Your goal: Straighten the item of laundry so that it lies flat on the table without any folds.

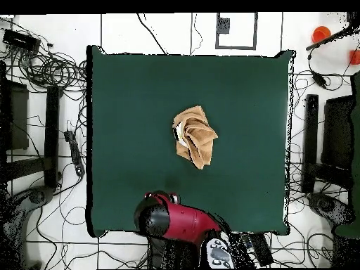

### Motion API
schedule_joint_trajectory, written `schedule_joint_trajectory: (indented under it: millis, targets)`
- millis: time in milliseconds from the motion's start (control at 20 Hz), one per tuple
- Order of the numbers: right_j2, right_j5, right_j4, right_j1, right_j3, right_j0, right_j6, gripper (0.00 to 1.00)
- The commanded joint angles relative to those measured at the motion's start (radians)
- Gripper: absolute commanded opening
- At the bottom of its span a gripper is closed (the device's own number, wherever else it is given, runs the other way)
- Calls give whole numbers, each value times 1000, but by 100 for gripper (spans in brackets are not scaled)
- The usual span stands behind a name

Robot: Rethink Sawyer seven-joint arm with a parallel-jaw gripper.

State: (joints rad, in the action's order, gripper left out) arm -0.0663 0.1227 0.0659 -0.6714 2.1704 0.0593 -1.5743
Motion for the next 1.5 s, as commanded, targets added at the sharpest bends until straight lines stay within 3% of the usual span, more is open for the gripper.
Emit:
schedule_joint_trajectory:
  millis: [50,1500]
  targets:
    - [52,60,45,-12,-72,16,-184,100]
    - [23,222,32,8,-193,-2,-166,100]
